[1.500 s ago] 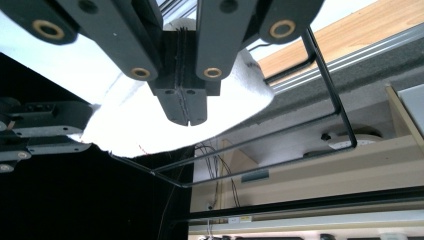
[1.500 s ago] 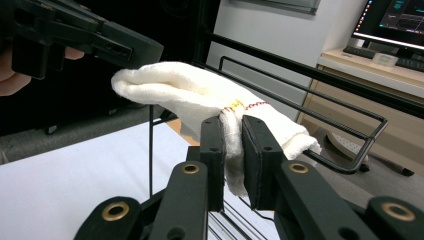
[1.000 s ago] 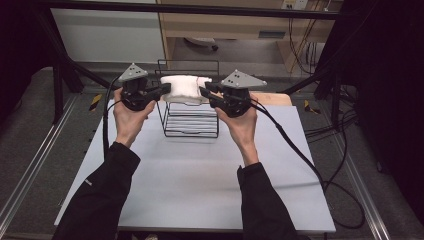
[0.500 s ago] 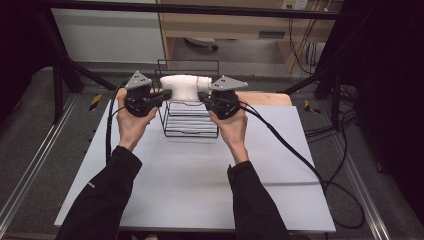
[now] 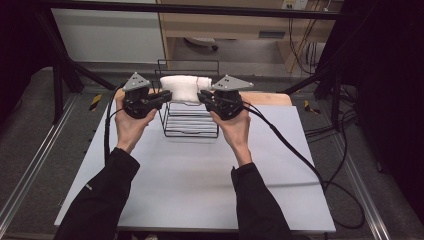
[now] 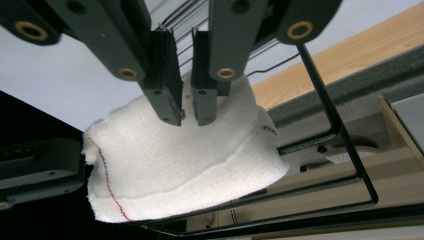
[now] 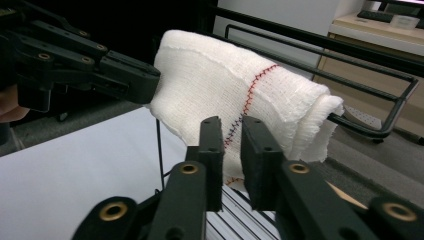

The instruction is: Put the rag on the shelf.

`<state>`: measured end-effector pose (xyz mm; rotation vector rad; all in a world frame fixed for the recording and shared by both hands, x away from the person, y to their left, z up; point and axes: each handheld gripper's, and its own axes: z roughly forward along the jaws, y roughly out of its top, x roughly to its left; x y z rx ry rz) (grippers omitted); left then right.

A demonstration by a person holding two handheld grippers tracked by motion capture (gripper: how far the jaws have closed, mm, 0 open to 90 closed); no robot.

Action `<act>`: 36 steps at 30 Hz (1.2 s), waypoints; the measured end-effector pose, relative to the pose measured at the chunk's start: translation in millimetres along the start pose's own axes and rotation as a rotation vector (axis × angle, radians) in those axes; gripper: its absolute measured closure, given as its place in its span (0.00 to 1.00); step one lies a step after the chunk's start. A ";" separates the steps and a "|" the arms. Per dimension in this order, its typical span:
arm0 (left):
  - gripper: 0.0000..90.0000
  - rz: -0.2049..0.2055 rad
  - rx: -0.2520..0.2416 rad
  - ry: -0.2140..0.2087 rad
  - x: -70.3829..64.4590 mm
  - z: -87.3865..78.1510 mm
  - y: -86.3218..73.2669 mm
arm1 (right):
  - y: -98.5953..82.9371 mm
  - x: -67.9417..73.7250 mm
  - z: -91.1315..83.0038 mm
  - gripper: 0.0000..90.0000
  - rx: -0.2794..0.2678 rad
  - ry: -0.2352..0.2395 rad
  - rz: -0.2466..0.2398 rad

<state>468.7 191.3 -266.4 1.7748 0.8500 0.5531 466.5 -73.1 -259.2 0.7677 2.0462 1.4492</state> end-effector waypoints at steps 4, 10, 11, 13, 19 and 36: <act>0.77 0.017 0.014 0.011 -1.2 -7.7 -3.7 | 0.7 -3.3 -11.6 0.75 -0.010 0.021 0.037; 0.61 0.024 0.037 0.018 0.5 -16.9 -15.6 | -6.2 -12.4 -29.3 0.58 0.003 0.018 0.073; 0.58 0.021 0.042 0.018 0.8 -18.1 -17.9 | -7.7 -14.1 -32.1 0.54 0.006 0.021 0.079; 0.51 0.014 0.052 0.016 2.1 -20.3 -22.6 | -11.2 -17.0 -37.3 0.48 0.018 0.016 0.088; 0.35 0.009 0.103 0.006 6.1 -25.5 -37.1 | -26.4 -26.0 -53.9 0.31 0.026 -0.005 0.105; 0.20 0.027 0.159 0.004 2.2 -43.1 -90.8 | -89.9 -42.4 -90.8 0.05 0.073 -0.001 0.174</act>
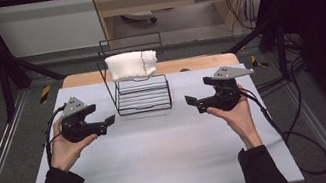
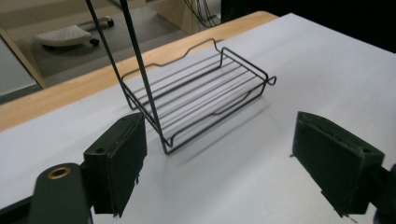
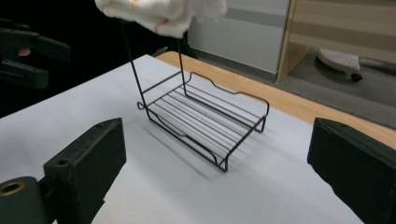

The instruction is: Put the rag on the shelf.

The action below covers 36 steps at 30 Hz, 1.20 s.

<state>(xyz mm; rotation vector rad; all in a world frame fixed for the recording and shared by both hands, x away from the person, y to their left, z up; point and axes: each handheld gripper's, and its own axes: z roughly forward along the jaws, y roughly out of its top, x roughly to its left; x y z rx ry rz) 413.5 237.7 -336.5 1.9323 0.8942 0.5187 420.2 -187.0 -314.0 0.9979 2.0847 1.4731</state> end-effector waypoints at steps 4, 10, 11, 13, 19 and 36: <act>0.19 -0.008 0.019 -0.005 -1.6 2.2 -16.6 | -18.2 -5.4 -3.1 0.02 0.022 0.004 0.016; 0.13 -0.030 0.048 0.003 -1.7 4.2 -42.0 | -48.0 -10.1 -4.8 0.01 0.063 0.017 0.038; 0.12 -0.037 0.049 0.002 -1.9 4.3 -46.3 | -53.1 -10.7 -5.3 0.01 0.068 0.022 0.044; 0.11 -0.042 0.059 -0.001 -1.4 3.9 -54.6 | -63.3 -11.6 -6.2 0.01 0.079 0.032 0.057; 0.08 -0.055 0.061 -0.013 0.6 0.1 -72.5 | -92.5 -16.2 -9.2 0.01 0.104 0.048 0.110; 0.06 -0.049 0.087 -0.054 4.2 -10.1 -112.6 | -148.9 -29.0 -34.5 0.01 0.206 0.057 0.121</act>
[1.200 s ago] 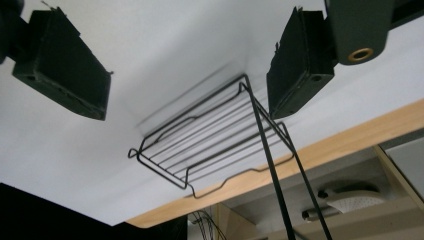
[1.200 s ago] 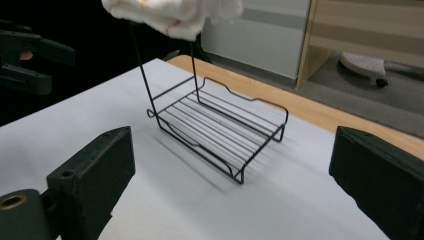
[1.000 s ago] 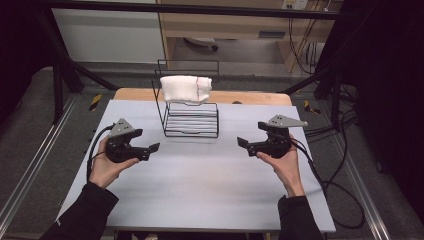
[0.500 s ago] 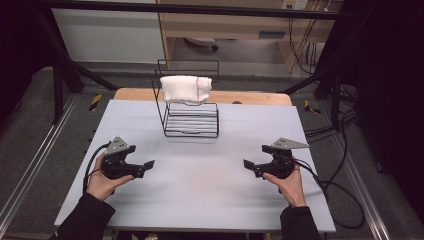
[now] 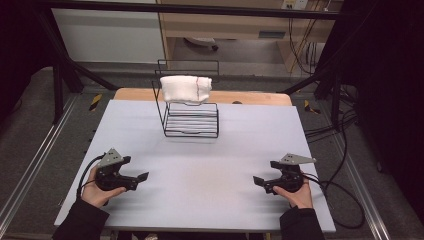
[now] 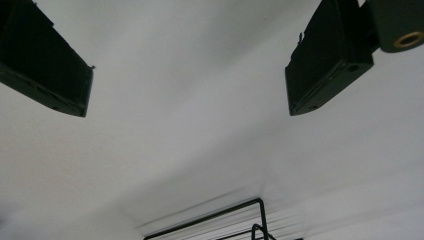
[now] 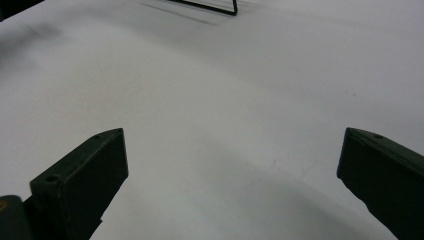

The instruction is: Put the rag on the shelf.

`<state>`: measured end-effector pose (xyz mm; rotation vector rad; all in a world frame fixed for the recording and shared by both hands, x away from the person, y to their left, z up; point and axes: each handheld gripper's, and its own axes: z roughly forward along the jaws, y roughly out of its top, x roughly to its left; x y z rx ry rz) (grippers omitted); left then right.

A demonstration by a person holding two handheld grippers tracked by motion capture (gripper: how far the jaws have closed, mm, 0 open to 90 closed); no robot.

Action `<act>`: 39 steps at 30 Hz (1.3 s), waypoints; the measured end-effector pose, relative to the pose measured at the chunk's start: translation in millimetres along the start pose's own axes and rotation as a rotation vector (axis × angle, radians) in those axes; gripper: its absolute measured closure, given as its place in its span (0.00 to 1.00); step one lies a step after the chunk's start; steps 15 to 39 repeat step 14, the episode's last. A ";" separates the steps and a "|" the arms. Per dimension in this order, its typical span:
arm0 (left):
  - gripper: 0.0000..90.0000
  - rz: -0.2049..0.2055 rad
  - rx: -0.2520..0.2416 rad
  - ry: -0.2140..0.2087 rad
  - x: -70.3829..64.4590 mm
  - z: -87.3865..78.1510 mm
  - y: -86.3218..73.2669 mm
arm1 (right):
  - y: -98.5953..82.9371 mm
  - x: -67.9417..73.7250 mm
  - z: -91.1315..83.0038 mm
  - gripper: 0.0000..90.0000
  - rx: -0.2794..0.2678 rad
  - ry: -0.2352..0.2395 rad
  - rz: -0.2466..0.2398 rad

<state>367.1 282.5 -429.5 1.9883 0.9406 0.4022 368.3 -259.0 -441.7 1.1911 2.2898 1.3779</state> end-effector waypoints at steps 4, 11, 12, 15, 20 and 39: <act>0.06 0.003 0.010 -0.002 -0.5 1.7 -4.1 | -7.3 -2.5 -2.1 0.01 0.012 -0.002 0.014; 0.06 0.006 0.020 0.001 -0.4 2.3 -8.0 | -9.6 -2.3 -3.0 0.01 0.014 0.002 0.020; 0.06 0.011 0.023 0.000 -0.7 2.3 -8.3 | -9.7 -2.4 -3.0 0.01 0.010 0.003 0.018; 0.06 0.013 0.025 -0.001 -1.5 2.5 -8.6 | -9.7 -2.2 -3.2 0.01 0.009 0.005 0.019; 0.06 0.013 0.025 -0.001 -1.5 2.5 -8.6 | -9.7 -2.2 -3.2 0.01 0.009 0.005 0.019; 0.06 0.013 0.025 -0.001 -1.5 2.5 -8.6 | -9.7 -2.2 -3.2 0.01 0.009 0.005 0.019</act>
